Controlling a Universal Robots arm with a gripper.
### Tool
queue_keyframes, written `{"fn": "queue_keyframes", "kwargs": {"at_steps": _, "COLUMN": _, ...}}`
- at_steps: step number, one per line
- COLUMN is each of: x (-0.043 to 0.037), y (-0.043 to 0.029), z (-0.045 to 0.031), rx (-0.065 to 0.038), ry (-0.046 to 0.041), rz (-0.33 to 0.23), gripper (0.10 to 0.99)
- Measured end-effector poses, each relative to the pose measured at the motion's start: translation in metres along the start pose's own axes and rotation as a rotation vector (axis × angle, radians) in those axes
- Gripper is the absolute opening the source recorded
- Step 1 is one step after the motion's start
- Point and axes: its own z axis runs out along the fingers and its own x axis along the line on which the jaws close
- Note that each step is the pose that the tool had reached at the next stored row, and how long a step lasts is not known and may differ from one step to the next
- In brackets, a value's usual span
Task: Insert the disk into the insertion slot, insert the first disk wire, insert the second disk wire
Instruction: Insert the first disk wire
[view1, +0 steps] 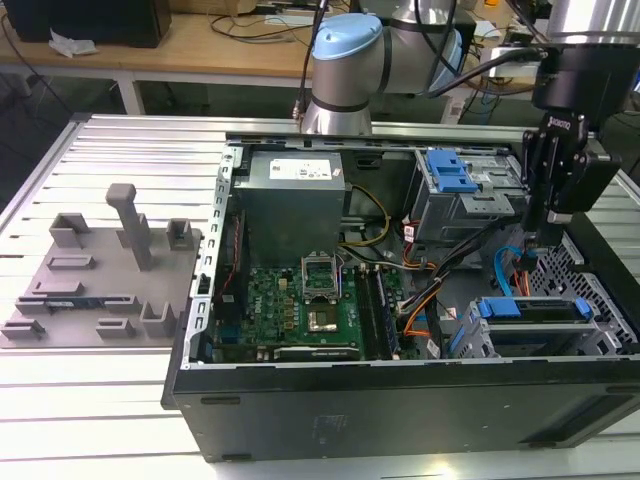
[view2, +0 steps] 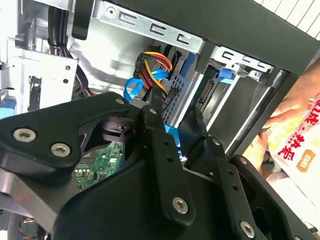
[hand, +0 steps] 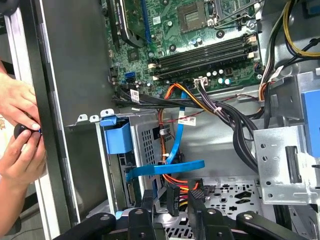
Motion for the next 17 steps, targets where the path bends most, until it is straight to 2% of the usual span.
{"fn": "queue_keyframes", "kwargs": {"at_steps": 7, "x": -0.002, "y": 0.0001, "z": 0.0047, "rx": 0.001, "ry": 0.0038, "rz": 0.0, "gripper": 0.404}}
{"fn": "queue_keyframes", "kwargs": {"at_steps": 10, "x": -0.0022, "y": 0.0, "z": 0.0052, "rx": 0.001, "ry": 0.0092, "rz": 0.0, "gripper": 0.404}}
{"fn": "queue_keyframes", "kwargs": {"at_steps": 13, "x": -0.0023, "y": 0.0, "z": 0.0053, "rx": 0.002, "ry": 0.0101, "rz": 0.0, "gripper": 0.404}}
{"fn": "queue_keyframes", "kwargs": {"at_steps": 14, "x": -0.003, "y": 0.0001, "z": 0.0055, "rx": 0.006, "ry": 0.0355, "rz": 0.0, "gripper": 0.404}}
{"fn": "queue_keyframes", "kwargs": {"at_steps": 15, "x": -0.0056, "y": 0.0005, "z": 0.0048, "rx": 0.01, "ry": 0.0644, "rz": -0.001, "gripper": 0.404}}
{"fn": "queue_keyframes", "kwargs": {"at_steps": 16, "x": -0.0094, "y": 0.0011, "z": 0.0038, "rx": 0.013, "ry": 0.0796, "rz": -0.001, "gripper": 0.404}}
{"fn": "queue_keyframes", "kwargs": {"at_steps": 17, "x": -0.013, "y": 0.0017, "z": 0.0032, "rx": 0.014, "ry": 0.0857, "rz": -0.001, "gripper": 0.404}}
